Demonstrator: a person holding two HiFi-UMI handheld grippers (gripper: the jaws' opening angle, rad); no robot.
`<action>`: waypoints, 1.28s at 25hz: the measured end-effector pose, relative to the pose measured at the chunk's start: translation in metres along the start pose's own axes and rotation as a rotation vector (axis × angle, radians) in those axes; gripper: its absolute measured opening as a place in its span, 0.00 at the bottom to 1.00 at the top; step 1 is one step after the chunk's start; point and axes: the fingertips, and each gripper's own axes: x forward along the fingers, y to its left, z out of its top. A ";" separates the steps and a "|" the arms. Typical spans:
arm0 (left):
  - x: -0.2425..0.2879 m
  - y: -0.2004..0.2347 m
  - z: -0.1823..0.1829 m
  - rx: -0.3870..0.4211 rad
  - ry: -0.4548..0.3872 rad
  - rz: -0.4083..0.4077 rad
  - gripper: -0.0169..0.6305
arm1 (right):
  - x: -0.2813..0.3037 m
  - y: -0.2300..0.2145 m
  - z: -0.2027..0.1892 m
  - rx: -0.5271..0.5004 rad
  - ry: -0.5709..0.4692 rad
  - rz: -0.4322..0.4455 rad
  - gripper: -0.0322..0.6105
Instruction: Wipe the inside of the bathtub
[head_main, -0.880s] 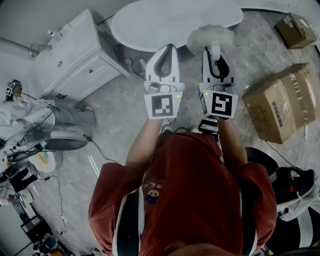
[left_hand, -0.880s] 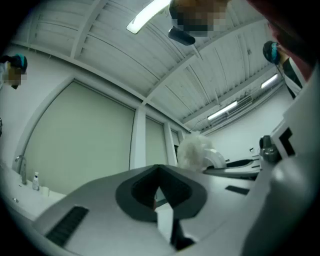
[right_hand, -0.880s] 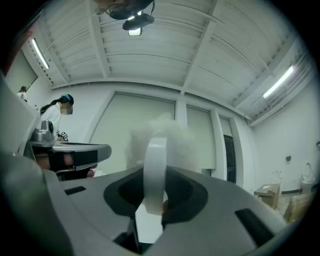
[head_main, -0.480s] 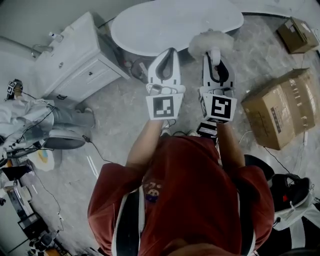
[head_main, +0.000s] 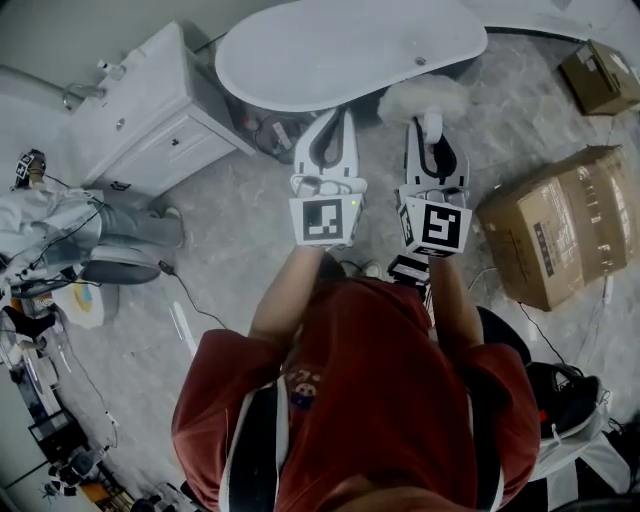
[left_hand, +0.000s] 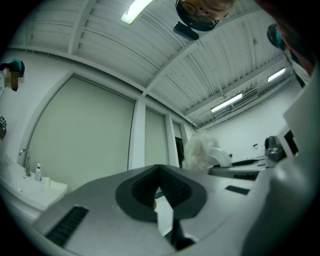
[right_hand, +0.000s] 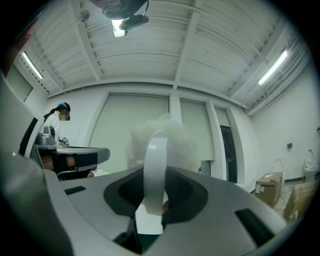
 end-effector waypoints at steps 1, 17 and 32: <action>0.000 -0.003 -0.002 0.002 0.005 0.004 0.05 | -0.002 -0.004 -0.002 -0.005 0.003 0.004 0.20; 0.059 0.012 -0.028 0.020 -0.004 -0.007 0.05 | 0.050 -0.025 -0.037 -0.004 0.048 -0.014 0.20; 0.186 0.191 -0.087 -0.011 0.021 0.118 0.05 | 0.276 0.048 -0.070 -0.090 0.094 0.115 0.20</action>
